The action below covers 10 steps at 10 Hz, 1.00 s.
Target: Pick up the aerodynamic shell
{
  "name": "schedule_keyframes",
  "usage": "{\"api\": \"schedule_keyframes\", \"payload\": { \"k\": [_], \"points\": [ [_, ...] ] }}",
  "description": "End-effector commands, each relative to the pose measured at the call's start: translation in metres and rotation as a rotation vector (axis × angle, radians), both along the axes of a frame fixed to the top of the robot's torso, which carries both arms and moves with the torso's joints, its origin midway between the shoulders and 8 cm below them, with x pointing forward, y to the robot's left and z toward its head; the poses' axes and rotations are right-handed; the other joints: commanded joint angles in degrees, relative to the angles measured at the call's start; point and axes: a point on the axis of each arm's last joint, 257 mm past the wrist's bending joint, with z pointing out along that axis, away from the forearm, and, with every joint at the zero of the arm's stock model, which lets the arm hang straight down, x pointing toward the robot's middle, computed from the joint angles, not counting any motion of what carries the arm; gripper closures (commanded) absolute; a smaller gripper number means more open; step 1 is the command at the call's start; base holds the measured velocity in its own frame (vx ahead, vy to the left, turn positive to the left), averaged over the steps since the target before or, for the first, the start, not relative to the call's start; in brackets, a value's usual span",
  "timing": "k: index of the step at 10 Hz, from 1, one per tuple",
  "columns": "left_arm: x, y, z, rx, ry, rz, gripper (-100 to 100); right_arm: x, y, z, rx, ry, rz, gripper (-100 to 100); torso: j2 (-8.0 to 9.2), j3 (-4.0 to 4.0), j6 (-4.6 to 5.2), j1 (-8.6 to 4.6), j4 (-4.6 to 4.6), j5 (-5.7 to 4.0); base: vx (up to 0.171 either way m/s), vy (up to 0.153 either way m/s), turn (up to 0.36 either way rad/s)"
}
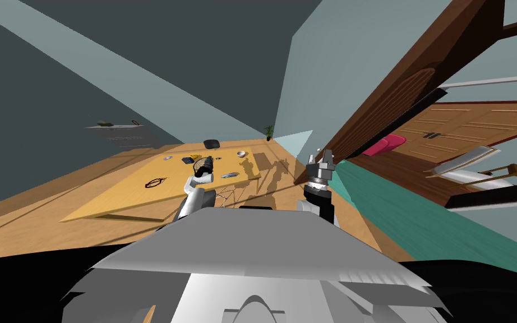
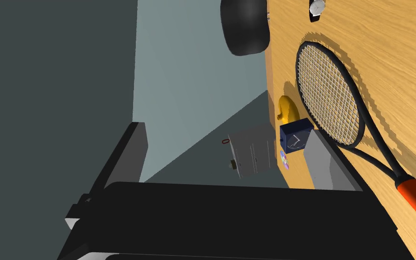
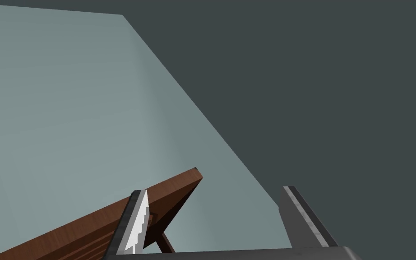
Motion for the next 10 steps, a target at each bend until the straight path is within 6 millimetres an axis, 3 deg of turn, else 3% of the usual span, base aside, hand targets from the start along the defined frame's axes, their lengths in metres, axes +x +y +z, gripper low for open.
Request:
{"api": "schedule_keyframes", "payload": {
  "k": [1, 8, 9, 10],
  "points": [
    [-0.004, 0.005, -0.021, -0.027, 0.052, 0.018, -100, 0.000, 0.000, 0.000, 0.000, 0.000, 0.000, 0, 0.00, 0.00, 0.00, 0.00, 0.00, 0.00, 0.043, -0.048, 0.040],
    [-0.009, 0.022, -0.096, -0.177, 0.261, 0.105, -100, 0.000, 0.000, 0.000, 0.000, 0.000, 0.000, 0, 0.03, 0.01, 0.01, 0.02, 0.00, 0.00, 0.045, -0.053, 0.060],
    [-0.010, 0.022, -0.099, -0.179, 0.267, 0.106, -100, 0.000, 0.000, 0.000, 0.000, 0.000, 0.000, 0, 0.02, 0.01, 0.00, 0.03, 0.00, 0.00, 0.047, -0.051, 0.035],
    [-0.014, 0.021, -0.116, -0.218, 0.316, 0.123, -100, 0.000, 0.000, 0.000, 0.000, 0.000, 0.000, 0, 0.03, 0.01, 0.01, 0.03, 0.00, 0.00, 0.068, -0.056, 0.069]
  ]
}}
